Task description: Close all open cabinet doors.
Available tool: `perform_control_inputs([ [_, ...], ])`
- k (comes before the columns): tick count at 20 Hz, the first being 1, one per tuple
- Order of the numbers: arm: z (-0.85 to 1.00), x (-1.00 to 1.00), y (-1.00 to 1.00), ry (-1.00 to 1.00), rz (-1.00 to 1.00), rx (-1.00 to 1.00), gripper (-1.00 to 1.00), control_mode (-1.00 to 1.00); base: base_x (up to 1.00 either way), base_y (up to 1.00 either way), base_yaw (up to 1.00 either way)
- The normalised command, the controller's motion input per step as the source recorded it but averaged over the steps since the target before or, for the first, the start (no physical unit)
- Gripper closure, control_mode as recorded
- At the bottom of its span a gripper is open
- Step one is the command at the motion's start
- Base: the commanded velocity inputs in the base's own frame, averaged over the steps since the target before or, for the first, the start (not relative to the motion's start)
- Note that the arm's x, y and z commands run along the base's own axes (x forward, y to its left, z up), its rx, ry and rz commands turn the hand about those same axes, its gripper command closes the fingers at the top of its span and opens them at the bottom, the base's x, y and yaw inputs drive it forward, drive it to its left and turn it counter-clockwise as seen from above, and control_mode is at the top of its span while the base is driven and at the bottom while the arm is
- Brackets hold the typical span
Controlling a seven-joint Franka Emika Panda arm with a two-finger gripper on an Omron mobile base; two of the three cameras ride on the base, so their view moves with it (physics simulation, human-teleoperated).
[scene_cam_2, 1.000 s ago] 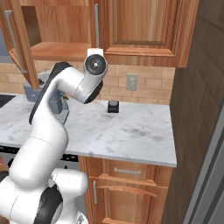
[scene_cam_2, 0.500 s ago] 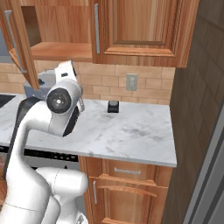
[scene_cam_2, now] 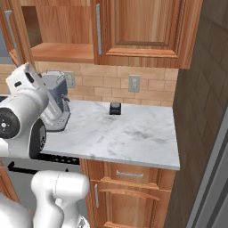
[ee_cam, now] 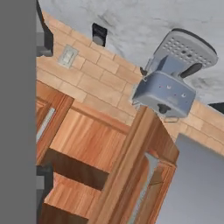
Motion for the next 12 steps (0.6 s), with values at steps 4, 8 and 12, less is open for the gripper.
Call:
perform_control_inputs([
  [4, 0.04, -1.0, 0.53, -0.24, 0.0, -0.17, -1.0, -1.0, 0.0, 0.0, 0.0],
  [8, 0.0, -1.0, 0.63, -0.21, 0.0, -0.18, -1.0, -1.0, 0.0, 0.0, 0.0],
  [12, -0.13, -0.55, 0.81, -0.1, -0.01, -0.19, -1.0, -1.0, 0.0, 0.0, 0.0],
])
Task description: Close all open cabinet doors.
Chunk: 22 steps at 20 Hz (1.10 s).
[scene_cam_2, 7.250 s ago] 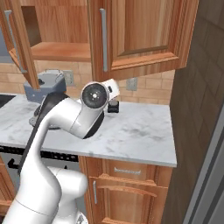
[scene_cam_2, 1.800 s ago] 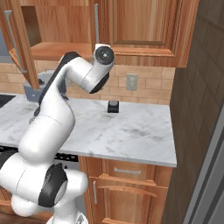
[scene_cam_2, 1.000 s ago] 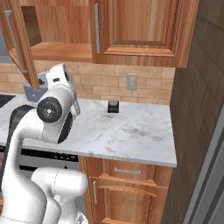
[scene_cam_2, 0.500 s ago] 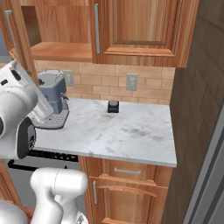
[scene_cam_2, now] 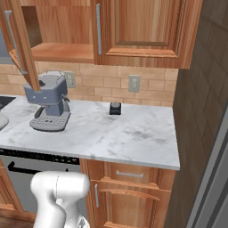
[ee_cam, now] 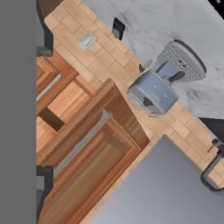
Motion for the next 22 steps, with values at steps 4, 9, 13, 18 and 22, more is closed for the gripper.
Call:
perform_control_inputs([
  [4, -0.34, -0.01, 0.9, 0.0, -0.04, -0.17, -1.0, -1.0, 0.0, 0.0, 0.0],
  [9, -0.28, 0.23, 0.7, 0.0, -0.06, -0.09, -1.0, -1.0, 0.0, 0.0, 0.0],
  [13, -0.16, 0.52, 0.51, 0.0, -0.08, -0.01, -1.0, -1.0, 0.0, 0.0, 0.0],
  [18, -0.01, 0.75, 0.23, -0.02, -0.14, 0.0, -1.0, -1.0, 0.0, 0.0, 0.0],
  [22, 0.0, 0.77, 0.03, -0.03, -0.11, 0.0, -1.0, -1.0, 0.0, 0.0, 0.0],
])
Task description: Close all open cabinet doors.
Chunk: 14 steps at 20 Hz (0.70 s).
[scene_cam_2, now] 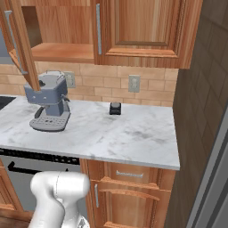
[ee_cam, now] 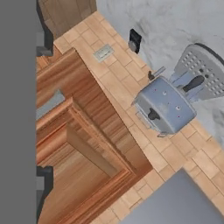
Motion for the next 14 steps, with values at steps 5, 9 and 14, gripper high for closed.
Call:
perform_control_inputs([
  [5, 0.0, 0.73, 0.0, -0.03, -0.09, 0.0, -1.0, -1.0, 0.0, 0.0, 0.0],
  [9, 0.0, 0.85, 0.01, -0.05, -0.09, 0.0, -1.0, -1.0, 0.0, 0.0, 0.0],
  [14, 0.06, 0.88, 0.11, -0.04, -0.11, 0.0, -1.0, -1.0, 0.0, 0.0, 0.0],
])
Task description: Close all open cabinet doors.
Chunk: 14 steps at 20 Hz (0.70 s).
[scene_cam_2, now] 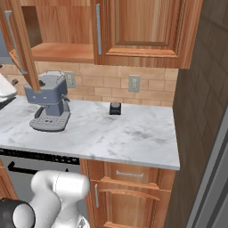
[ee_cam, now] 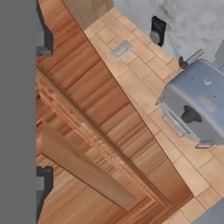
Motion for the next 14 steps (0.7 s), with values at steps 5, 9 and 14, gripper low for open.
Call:
perform_control_inputs([
  [5, 0.18, 0.78, 0.01, 0.0, -0.06, 0.0, -1.0, -1.0, 0.0, 0.0, 0.0],
  [9, 0.1, 0.74, 0.0, 0.0, -0.03, 0.0, -1.0, -1.0, 0.0, 0.0, 0.0],
  [14, 0.02, 0.75, 0.0, 0.0, -0.02, 0.0, -1.0, -1.0, 0.0, 0.0, 0.0],
])
